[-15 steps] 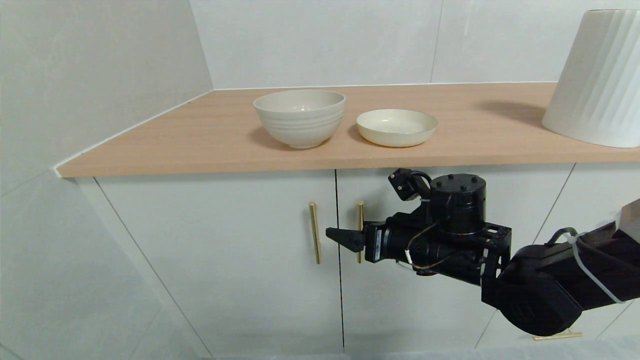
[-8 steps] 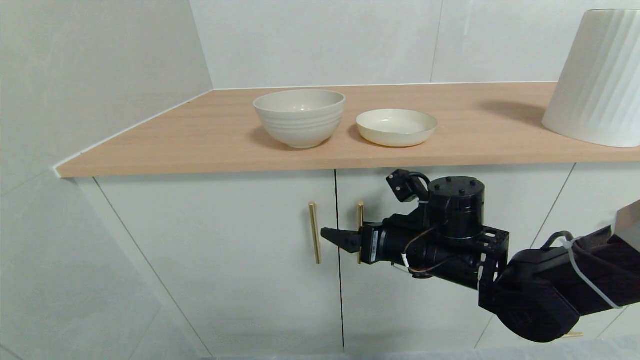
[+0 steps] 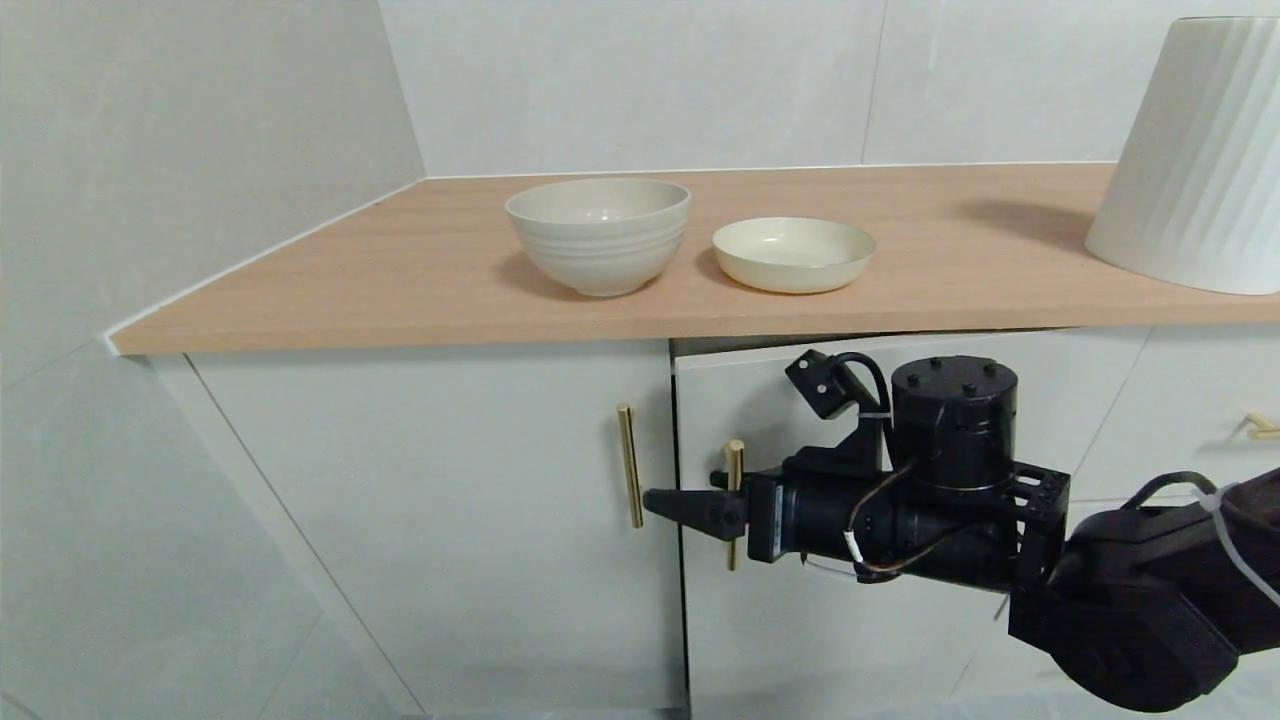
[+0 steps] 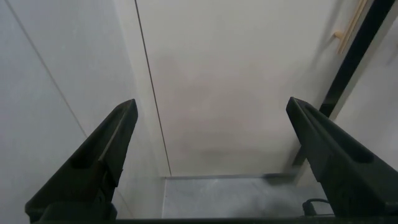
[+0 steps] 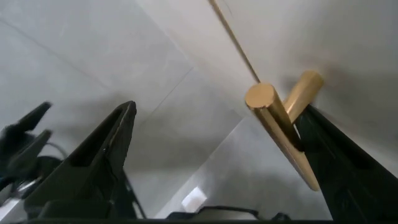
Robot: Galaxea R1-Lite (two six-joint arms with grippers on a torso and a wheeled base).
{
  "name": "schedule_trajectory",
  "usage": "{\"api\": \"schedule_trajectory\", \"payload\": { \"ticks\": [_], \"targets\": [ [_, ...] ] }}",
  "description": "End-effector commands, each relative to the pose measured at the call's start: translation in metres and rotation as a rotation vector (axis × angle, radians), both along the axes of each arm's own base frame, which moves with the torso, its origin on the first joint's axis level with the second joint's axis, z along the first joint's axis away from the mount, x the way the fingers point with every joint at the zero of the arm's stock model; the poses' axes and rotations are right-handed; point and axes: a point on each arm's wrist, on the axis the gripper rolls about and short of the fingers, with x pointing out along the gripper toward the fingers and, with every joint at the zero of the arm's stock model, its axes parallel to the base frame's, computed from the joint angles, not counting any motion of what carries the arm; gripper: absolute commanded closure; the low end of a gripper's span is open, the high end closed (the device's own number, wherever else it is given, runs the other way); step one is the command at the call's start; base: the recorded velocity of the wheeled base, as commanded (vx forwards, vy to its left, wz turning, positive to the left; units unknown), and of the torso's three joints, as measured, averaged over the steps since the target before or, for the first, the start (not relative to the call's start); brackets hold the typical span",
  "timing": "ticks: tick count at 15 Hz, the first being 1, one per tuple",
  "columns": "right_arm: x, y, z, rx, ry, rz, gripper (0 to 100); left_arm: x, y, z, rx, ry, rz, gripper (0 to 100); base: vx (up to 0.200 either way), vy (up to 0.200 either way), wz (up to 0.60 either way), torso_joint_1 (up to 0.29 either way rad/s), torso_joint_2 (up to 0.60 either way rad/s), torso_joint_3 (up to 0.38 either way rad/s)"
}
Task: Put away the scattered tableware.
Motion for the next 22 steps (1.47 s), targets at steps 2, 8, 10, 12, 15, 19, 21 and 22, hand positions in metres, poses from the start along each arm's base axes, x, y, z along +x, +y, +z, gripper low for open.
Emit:
{"api": "schedule_trajectory", "payload": {
  "ticks": [2,8,10,12,15,19,21,22],
  "targets": [
    [-0.011,-0.01,0.008,0.016,0.001,0.064,0,0.0,0.0,0.0,0.001,0.0,0.0,0,0.0,0.0,0.0,0.0,0.0,0.0],
    [-0.013,-0.012,0.006,0.009,0.013,0.076,0,0.0,0.0,0.0,0.002,-0.003,-0.001,0,0.0,0.0,0.0,0.0,0.0,0.0],
    [-0.015,-0.014,0.008,0.01,0.01,0.077,0,-0.006,-0.001,0.022,0.012,-0.104,-0.022,0,0.0,0.0,0.0,0.0,0.0,0.0],
    [-0.016,-0.015,0.009,0.013,0.006,0.077,0,-0.012,-0.002,0.047,0.02,-0.1,-0.139,0,0.0,0.0,0.0,0.0,0.0,0.0],
    [-0.02,-0.018,0.009,0.013,0.008,0.081,0,0.015,-0.009,0.126,-0.018,0.094,-0.461,0,0.0,0.0,0.0,0.0,0.0,0.0],
    [-0.021,-0.018,0.009,0.011,0.01,0.084,0,0.094,-0.017,0.155,-0.073,0.318,-0.616,0,0.0,0.0,0.0,0.0,0.0,0.0],
    [-0.021,-0.018,0.009,0.012,0.009,0.086,0,0.115,-0.021,0.141,-0.12,0.434,-0.638,0,0.0,0.0,0.0,0.0,0.0,0.0],
    [-0.021,-0.018,0.009,0.013,0.008,0.086,0,0.12,-0.026,0.132,-0.128,0.483,-0.671,0,0.0,0.0,0.0,0.0,0.0,0.0]
  ]
}}
